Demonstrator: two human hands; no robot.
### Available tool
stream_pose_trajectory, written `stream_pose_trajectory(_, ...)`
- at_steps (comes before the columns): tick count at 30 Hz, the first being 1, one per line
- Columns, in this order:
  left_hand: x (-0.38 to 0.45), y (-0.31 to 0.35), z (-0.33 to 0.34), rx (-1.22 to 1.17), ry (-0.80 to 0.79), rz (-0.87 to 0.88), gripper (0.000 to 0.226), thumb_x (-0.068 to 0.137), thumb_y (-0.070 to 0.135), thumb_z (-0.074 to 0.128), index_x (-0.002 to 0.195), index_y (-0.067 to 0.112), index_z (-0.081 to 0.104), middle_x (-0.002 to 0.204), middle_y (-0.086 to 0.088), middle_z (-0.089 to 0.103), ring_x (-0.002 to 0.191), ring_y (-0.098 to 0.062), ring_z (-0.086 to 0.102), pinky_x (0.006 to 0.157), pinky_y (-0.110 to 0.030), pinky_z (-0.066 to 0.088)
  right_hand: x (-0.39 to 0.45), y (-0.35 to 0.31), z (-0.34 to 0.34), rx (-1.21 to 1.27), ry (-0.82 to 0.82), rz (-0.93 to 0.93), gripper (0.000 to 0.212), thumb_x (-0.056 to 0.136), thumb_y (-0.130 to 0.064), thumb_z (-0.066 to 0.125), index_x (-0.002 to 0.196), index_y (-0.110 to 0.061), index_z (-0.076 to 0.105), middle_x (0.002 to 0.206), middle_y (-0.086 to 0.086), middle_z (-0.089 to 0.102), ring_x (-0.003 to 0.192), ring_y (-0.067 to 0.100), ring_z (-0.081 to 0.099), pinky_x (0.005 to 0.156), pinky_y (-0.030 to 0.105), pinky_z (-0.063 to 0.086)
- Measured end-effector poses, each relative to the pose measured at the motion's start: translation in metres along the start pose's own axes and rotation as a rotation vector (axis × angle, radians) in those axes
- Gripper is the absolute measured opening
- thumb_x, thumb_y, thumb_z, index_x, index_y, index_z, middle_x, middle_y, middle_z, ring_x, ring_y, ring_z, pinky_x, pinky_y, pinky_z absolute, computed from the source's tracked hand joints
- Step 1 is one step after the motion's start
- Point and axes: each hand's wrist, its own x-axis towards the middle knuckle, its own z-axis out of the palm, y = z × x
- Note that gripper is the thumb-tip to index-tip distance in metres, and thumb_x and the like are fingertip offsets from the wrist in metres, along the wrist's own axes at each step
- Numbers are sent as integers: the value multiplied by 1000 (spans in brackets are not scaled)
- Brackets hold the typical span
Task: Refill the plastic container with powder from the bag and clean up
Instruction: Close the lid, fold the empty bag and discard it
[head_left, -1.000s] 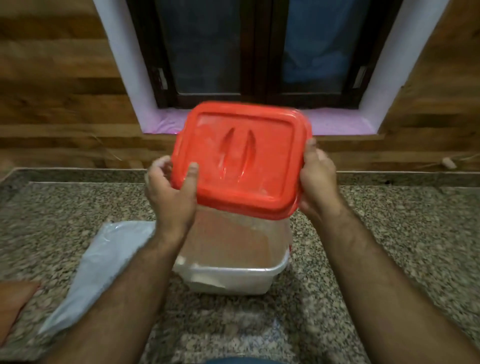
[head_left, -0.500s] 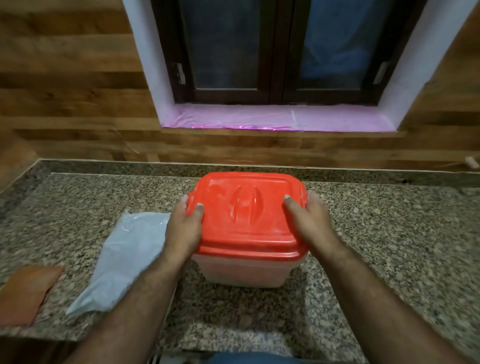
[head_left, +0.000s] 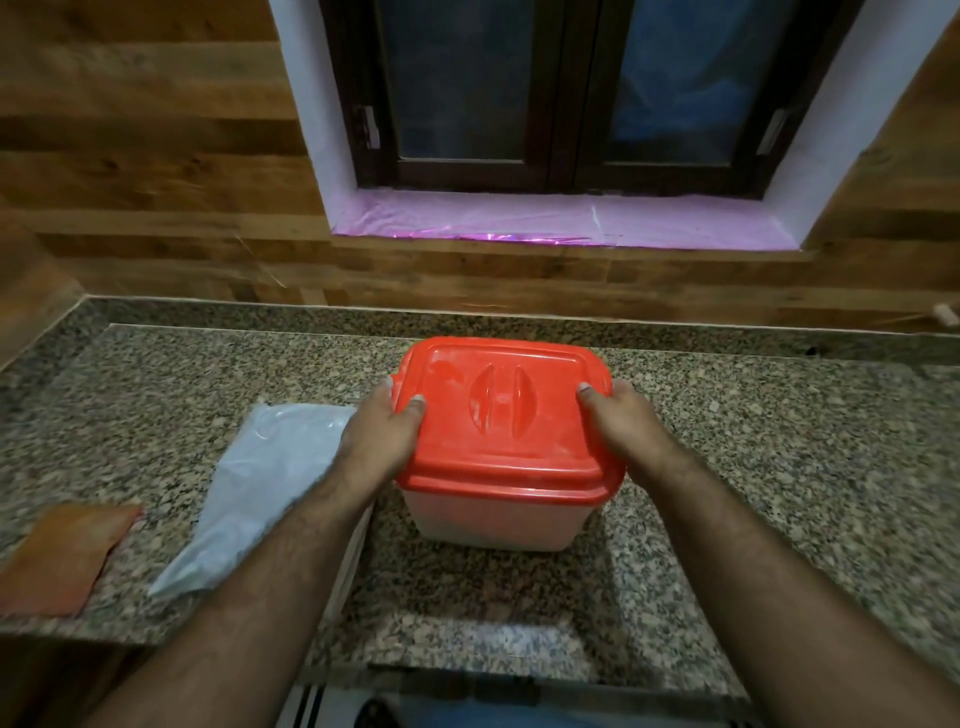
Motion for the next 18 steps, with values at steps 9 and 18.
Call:
stream_pose_trajectory(9,21,1,-13,-390,-183,-162,44,101,45,70,135,19,66,126,-6,78,105,-20,75,95,-41,59,7,16,-13,357,-166,154,66,90,-57,78,136,-11,65,112,16,81,93,37,82,84,50,67)
stream_pose_trajectory(18,24,-17,-14,-735,-398,-371,57,93,50,80,136,13,73,130,-18,78,123,-37,74,111,-56,56,-6,26,-16,629,-280,269,61,86,-48,84,131,-11,68,119,19,80,109,41,78,98,57,61)
